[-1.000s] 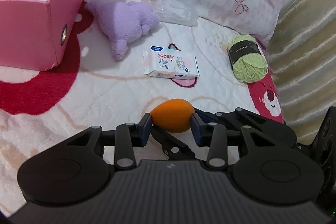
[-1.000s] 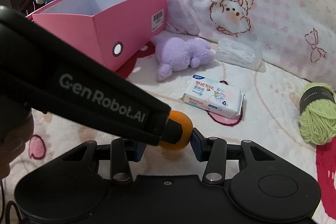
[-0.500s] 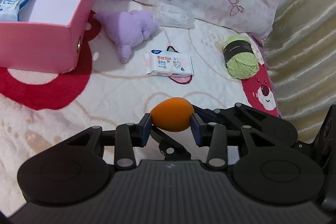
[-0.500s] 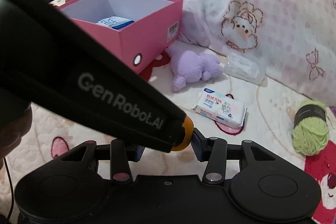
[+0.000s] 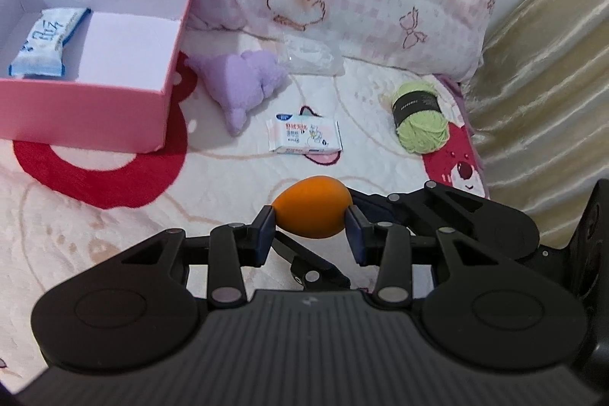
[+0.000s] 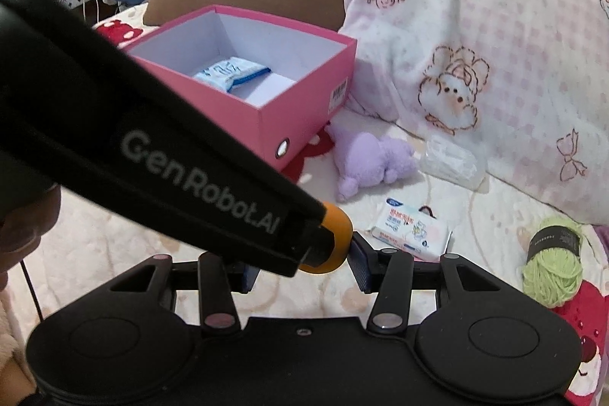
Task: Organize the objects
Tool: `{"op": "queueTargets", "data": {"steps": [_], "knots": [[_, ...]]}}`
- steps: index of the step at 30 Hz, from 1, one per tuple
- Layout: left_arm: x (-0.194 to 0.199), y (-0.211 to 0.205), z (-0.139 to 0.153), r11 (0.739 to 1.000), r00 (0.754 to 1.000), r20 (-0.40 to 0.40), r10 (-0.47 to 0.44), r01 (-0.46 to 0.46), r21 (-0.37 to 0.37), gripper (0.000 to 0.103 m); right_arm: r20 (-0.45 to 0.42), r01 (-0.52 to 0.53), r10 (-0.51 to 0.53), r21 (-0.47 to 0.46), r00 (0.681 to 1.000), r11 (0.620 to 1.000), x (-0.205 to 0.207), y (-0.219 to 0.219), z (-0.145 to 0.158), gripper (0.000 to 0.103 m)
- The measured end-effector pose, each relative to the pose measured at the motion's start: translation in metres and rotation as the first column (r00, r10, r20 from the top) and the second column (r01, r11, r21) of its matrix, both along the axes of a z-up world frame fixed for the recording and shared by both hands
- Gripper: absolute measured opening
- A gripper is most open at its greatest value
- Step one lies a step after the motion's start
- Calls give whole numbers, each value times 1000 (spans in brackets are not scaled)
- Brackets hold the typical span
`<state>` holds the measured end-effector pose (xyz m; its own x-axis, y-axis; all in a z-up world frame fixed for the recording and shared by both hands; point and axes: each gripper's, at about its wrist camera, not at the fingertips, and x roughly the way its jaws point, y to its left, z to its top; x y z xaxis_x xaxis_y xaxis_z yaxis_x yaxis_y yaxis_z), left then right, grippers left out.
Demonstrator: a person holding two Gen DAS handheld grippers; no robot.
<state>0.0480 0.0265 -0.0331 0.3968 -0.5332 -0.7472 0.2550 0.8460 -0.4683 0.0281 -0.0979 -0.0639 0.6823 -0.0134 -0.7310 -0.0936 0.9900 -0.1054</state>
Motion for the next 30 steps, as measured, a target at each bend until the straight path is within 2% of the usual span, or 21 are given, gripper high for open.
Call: {"op": "queueTargets", "data": {"steps": [18, 24, 30], "knots": [[-11, 28, 37, 999, 997, 73, 34, -33, -13, 38, 25, -68, 69, -33, 997, 997, 10, 22, 37, 54], [-19, 42, 49, 998, 988, 141, 66, -66, -5, 38, 74, -110, 111, -25, 991, 994, 18, 28, 47, 53], [-17, 55, 55, 995, 981, 171, 93, -96, 11, 38, 111, -145, 145, -10, 983, 989, 28, 36, 51, 51]]}}
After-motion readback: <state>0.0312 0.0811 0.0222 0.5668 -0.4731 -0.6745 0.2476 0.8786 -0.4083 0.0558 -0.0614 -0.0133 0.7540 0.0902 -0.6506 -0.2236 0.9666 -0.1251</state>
